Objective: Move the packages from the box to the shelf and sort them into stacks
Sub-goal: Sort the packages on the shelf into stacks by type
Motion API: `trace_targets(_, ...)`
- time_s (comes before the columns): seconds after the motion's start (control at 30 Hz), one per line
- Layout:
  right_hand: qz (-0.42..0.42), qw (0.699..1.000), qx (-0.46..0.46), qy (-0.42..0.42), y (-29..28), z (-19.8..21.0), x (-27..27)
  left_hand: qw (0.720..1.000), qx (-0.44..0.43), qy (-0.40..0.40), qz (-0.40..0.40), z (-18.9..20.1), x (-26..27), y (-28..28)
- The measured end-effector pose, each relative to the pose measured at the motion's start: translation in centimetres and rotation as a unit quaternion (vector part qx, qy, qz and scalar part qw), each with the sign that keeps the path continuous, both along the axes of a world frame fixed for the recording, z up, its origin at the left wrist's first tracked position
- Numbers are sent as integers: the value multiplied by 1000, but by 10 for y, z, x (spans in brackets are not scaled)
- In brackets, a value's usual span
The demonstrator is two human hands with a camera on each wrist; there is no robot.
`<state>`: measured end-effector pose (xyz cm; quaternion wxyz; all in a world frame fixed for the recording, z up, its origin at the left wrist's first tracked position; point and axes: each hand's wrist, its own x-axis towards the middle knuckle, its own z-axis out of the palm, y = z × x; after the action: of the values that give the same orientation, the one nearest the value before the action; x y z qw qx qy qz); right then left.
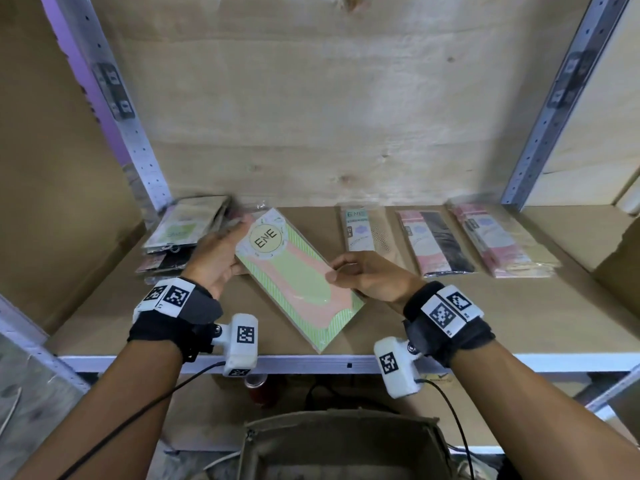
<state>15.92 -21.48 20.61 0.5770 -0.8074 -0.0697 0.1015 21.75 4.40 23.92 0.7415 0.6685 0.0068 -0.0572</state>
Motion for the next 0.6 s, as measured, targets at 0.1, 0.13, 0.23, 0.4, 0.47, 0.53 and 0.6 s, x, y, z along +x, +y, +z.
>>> trace_targets(0.1,19,1000,-8,-4,2,-1,-5,999,28,-7,28,-4,1,5)
trace_targets(0.13,24,1000,-5,-6,2,-1,-6,999,20,-6,24,-4,0,6)
trace_targets(0.23,35,999,2,-10,1,0,-9,999,-48,11,1,-6,-3,7)
trace_targets(0.4,15,1000,-2,-10,1,3,-12,997,-71,29,28,-4,-8,2)
trace_targets(0.47,-10,1000,16,-11,1,4,-12,997,-69,34,6,-4,-10,2)
trace_targets(0.53,-40,998,49,-11,0,6,-13,998,-37,38,-34,-5,-14,-2)
trace_targets(0.6,-67,993,94,-2,1,8,-14,996,15,48,-69,-9,-21,-9)
